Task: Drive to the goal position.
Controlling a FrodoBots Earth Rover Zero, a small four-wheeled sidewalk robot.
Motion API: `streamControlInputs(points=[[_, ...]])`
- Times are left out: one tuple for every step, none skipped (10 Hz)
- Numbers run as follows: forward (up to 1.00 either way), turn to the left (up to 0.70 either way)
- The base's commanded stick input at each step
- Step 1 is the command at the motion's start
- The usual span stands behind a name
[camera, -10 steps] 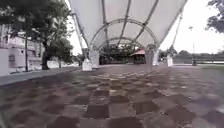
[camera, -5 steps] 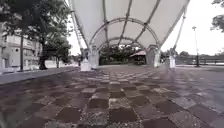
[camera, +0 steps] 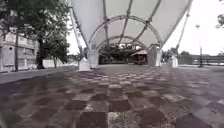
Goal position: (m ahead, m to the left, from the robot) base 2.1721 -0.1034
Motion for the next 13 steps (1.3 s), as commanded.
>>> streamControlInputs(points=[[1.0,0.0],[1.0,0.0],[1.0,0.0],[1.0,0.0],[1.0,0.0],[1.0,0.0],[1.0,0.0],[1.0,0.0],[1.0,0.0],[1.0,0.0],[1.0,0.0],[1.0,0.0],[1.0,0.0]])
